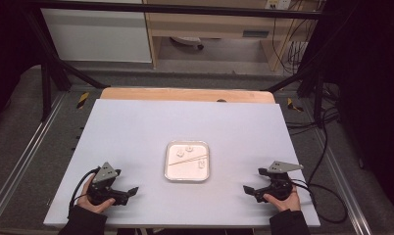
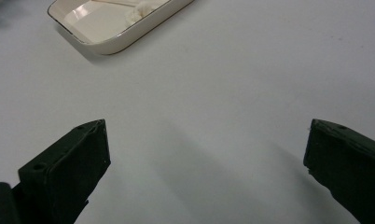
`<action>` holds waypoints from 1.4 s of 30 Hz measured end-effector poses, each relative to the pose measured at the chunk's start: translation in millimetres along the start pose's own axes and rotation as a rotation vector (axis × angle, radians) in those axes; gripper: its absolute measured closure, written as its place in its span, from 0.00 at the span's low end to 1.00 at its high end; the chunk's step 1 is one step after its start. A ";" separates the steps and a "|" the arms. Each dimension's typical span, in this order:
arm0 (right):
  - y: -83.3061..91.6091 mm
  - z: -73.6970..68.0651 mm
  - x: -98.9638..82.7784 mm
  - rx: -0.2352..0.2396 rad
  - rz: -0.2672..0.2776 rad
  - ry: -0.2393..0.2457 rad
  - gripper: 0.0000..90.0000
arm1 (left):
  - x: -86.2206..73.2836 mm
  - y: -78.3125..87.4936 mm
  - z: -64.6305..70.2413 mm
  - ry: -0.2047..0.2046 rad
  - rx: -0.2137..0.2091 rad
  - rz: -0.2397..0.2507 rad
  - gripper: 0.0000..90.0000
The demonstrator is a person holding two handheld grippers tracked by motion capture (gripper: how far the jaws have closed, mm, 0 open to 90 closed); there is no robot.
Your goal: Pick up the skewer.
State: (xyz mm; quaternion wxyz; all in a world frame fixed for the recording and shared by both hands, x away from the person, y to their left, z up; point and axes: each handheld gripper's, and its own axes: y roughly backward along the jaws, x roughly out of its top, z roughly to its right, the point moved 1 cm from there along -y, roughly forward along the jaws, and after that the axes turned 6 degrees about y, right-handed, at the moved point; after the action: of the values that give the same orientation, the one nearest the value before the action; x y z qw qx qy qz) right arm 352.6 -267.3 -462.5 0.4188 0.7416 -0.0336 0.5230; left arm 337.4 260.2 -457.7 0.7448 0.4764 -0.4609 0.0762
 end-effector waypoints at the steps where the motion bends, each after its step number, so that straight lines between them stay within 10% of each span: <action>1: 0.5 -0.1 0.0 0.000 -0.001 -0.001 0.01 | 0.3 0.1 0.1 0.001 -0.002 0.001 0.06; 22: 0.7 -0.7 0.8 0.003 0.003 -0.005 0.01 | 15.9 -2.5 12.3 -0.034 -0.015 -0.005 0.06; 42: -0.6 -0.9 0.5 0.005 -0.004 0.004 0.01 | 71.4 -30.9 53.8 -0.135 -0.041 -0.034 0.13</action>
State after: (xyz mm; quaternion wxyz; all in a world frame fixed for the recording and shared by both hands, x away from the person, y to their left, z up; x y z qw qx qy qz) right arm 352.5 -266.2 -462.3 0.4181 0.7417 -0.0301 0.5236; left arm 361.6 178.5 -416.7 0.7227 0.4731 -0.5034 0.0219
